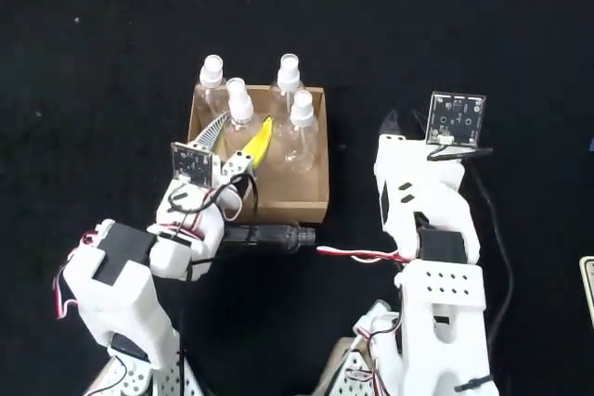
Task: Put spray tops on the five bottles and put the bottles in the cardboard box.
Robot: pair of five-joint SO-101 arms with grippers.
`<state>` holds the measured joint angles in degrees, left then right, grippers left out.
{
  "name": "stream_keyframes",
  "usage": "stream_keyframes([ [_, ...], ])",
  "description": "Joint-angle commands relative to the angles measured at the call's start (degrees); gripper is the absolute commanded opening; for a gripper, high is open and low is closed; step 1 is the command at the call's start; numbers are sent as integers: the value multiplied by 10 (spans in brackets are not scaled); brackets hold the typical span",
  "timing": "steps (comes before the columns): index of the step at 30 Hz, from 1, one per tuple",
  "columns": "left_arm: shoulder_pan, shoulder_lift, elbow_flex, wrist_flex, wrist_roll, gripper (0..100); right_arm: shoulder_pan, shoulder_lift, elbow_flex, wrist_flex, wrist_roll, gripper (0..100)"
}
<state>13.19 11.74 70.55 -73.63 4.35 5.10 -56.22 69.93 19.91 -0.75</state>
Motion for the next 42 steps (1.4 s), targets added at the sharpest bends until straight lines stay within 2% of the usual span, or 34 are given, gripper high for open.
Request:
stream_keyframes([
  [1,-6,-4,-35,18,4,55,14,1,-4,-19,4,70],
  [42,-9,-4,-33,21,4,75,14,1,-4,-19,5,70],
])
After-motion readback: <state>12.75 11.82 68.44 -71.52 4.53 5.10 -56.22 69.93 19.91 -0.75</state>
